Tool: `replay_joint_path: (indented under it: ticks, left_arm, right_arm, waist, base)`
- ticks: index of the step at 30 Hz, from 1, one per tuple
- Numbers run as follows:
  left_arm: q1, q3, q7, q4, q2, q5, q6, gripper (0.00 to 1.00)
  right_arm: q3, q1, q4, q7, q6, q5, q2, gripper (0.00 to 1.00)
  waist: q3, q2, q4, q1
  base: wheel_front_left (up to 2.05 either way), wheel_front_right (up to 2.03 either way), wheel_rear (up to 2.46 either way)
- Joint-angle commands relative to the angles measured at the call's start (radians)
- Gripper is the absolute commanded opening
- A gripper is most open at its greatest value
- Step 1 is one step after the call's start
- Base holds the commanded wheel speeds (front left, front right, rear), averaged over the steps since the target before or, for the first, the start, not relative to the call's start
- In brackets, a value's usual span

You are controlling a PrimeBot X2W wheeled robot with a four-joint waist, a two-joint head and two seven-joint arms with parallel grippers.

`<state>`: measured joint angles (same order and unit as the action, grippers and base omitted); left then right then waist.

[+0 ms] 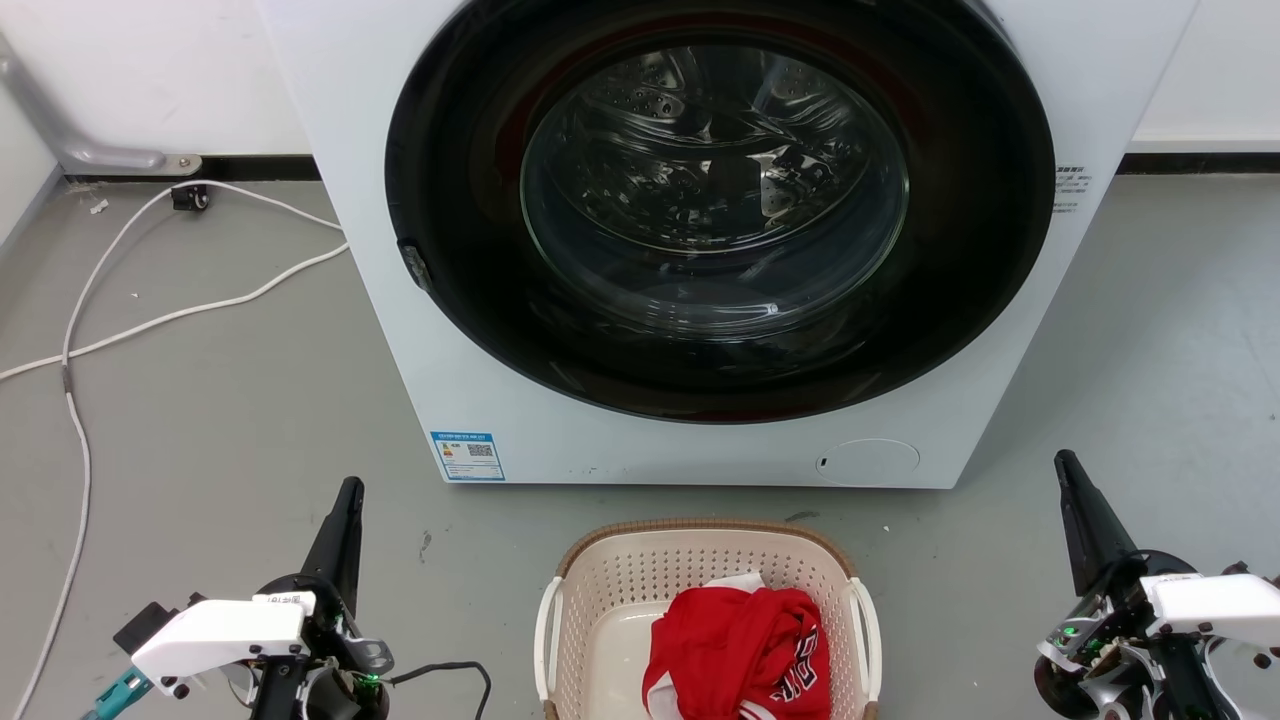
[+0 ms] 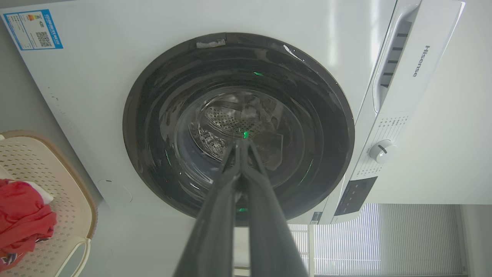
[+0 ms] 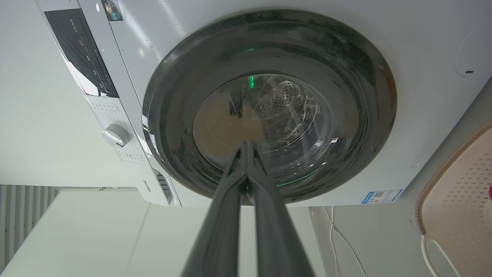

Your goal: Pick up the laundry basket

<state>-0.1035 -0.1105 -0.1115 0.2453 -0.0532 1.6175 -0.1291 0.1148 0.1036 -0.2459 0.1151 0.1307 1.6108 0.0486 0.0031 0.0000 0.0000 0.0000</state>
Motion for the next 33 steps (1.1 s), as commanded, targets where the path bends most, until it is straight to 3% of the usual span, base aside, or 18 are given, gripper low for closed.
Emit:
replay_joint_path:
  ticks: [1,21,22,33]
  left_arm:
    - [-0.011,-0.003,-0.003,0.002,0.000,-0.004,-0.004,0.00]
    - [-0.011,-0.004,-0.004,0.001,0.001,-0.004,-0.004,0.00]
    - [-0.011,-0.005,-0.004,0.001,0.001,-0.004,-0.004,1.00]
    - [0.041,0.015,0.035,0.004,0.006,-0.025,0.001,1.00]
  right_arm:
    - [-0.001,0.012,0.000,0.002,0.000,0.004,0.003,0.00]
    - [-0.002,0.012,0.000,0.001,0.000,0.004,0.003,0.00]
    - [-0.001,0.012,0.000,0.001,0.000,0.004,0.003,1.00]
    - [-0.022,-0.040,-0.004,-0.035,0.000,-0.018,-0.003,1.00]
  waist:
    - [0.000,0.0000,0.000,0.0000]
    - [0.000,0.0000,0.000,0.0000]
    - [0.000,0.0000,0.000,0.0000]
    - [0.000,0.0000,0.000,0.0000]
  base:
    - [0.00,0.00,0.00]
    - [0.00,0.00,0.00]
    - [0.00,0.00,0.00]
    - [0.00,0.00,0.00]
